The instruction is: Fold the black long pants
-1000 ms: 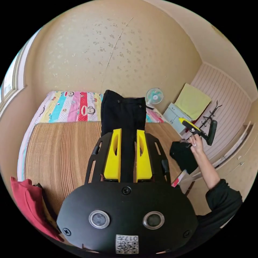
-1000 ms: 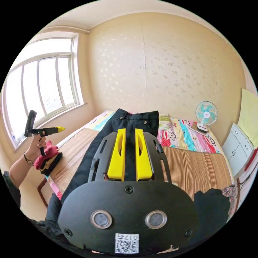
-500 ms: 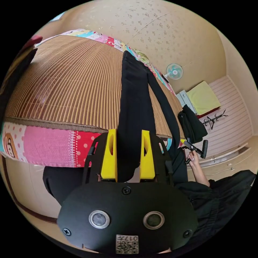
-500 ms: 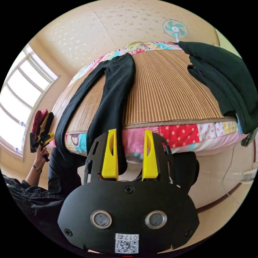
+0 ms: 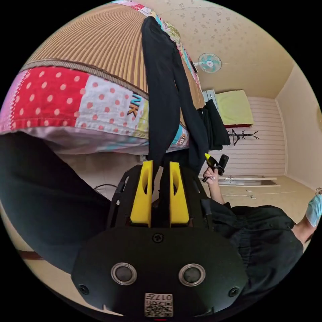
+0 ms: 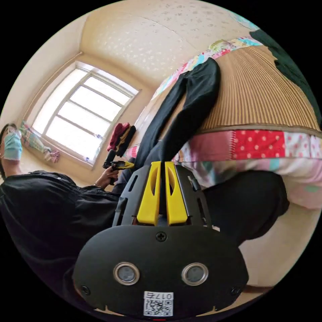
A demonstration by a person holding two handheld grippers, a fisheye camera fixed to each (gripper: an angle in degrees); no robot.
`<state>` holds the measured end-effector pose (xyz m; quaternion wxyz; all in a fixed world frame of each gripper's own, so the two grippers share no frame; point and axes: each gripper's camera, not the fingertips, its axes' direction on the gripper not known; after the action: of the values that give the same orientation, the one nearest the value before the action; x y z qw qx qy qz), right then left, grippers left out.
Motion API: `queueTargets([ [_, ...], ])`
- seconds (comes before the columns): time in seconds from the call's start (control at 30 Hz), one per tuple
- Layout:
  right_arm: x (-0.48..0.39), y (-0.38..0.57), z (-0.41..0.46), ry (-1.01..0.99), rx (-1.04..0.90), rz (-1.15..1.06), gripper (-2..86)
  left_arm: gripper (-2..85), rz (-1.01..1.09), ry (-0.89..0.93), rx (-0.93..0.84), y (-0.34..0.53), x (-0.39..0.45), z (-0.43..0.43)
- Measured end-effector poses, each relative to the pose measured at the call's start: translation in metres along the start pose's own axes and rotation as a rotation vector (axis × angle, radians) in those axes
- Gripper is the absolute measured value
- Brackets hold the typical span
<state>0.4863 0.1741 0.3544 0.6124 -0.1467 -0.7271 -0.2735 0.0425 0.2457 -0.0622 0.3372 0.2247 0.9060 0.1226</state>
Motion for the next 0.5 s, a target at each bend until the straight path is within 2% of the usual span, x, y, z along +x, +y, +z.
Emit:
queueTargets([
  [0.03, 0.01, 0.004, -0.007, 0.148, -0.057, 0.115, 2.6, 9.1, -0.016, -0.036, 0.066, 0.012, -0.002, -0.018],
  [0.07, 0.008, 0.005, -0.012, 0.201, -0.063, 0.133, 2.6, 9.5, -0.013, -0.049, 0.094, 0.017, 0.0, -0.026],
  [0.1, -0.01, 0.005, -0.02, 0.245, -0.039, 0.078, 2.6, 10.6, 0.009, -0.062, 0.126, 0.021, 0.009, -0.041],
  [0.17, -0.054, 0.001, -0.024, 0.206, 0.0, -0.088, 2.4, 12.3, 0.072, -0.038, 0.139, 0.016, 0.032, -0.057],
  [0.27, -0.122, -0.008, 0.004, 0.153, -0.012, -0.305, 2.4, 13.6, 0.236, 0.078, 0.149, -0.003, 0.088, -0.065],
  [0.4, -0.16, -0.016, 0.07, 0.138, -0.087, -0.419, 2.6, 18.1, 0.347, 0.127, 0.034, -0.054, 0.148, -0.036],
  [0.5, -0.167, -0.011, 0.096, 0.044, -0.088, -0.444, 2.8, 17.6, 0.365, -0.014, -0.128, -0.085, 0.162, 0.007],
])
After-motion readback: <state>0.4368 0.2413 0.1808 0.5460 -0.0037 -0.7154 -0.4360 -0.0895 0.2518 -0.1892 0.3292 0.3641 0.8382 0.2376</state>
